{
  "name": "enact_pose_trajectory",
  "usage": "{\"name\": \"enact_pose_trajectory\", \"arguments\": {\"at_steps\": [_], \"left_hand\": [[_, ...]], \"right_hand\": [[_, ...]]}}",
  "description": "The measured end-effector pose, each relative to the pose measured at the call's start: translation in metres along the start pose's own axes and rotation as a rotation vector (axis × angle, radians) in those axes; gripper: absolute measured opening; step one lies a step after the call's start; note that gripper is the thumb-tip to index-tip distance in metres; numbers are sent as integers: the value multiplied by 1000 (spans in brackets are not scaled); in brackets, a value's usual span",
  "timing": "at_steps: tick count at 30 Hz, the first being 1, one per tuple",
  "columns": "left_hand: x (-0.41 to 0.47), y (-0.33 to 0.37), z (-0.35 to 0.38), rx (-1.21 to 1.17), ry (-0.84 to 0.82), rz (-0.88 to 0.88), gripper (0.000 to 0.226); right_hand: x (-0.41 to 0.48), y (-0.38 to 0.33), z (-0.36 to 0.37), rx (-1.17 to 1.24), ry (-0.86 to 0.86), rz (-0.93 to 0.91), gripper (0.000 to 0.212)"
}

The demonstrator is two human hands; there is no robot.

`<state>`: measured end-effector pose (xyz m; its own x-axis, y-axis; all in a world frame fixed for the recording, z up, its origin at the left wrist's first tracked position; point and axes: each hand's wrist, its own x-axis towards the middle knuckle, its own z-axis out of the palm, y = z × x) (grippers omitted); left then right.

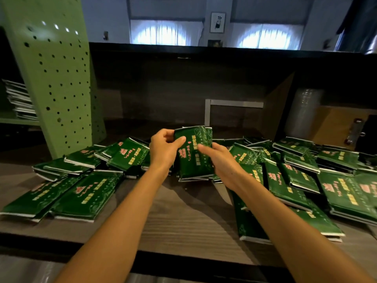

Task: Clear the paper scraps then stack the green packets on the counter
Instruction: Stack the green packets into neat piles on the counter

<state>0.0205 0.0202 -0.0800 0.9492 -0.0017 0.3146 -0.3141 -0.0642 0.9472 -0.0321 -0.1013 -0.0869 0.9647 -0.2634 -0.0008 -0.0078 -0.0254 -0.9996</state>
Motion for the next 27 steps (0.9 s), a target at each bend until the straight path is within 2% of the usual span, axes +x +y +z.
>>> {"name": "enact_pose_trajectory", "arguments": {"at_steps": [2, 4, 6, 7, 10, 12, 16, 23, 27], "left_hand": [[0, 2, -1, 65, -2, 61, 12], [2, 2, -8, 188, 84, 120, 14], [7, -3, -18, 449, 186, 141, 21], [10, -8, -24, 615, 187, 128, 24], [9, -20, -30, 1067, 1, -6, 33], [4, -22, -28, 1180, -89, -69, 38], [4, -22, -27, 1079, -124, -99, 32], [-1, -18, -29, 861, 39, -67, 52], [1, -15, -29, 694, 199, -22, 56]], "right_hand": [[0, 3, -3, -91, -29, -51, 26], [-2, 2, -5, -106, 0, -91, 22], [0, 4, -9, -86, 81, -105, 22], [0, 4, -12, -74, 127, -97, 22], [-1, 6, -21, -29, 220, -83, 24], [-2, 7, -24, -19, 241, -75, 22], [-4, 7, -24, -18, 224, -91, 31], [-4, 10, -25, -30, 206, -94, 44], [-5, 8, -24, -45, 202, -108, 28]]}}
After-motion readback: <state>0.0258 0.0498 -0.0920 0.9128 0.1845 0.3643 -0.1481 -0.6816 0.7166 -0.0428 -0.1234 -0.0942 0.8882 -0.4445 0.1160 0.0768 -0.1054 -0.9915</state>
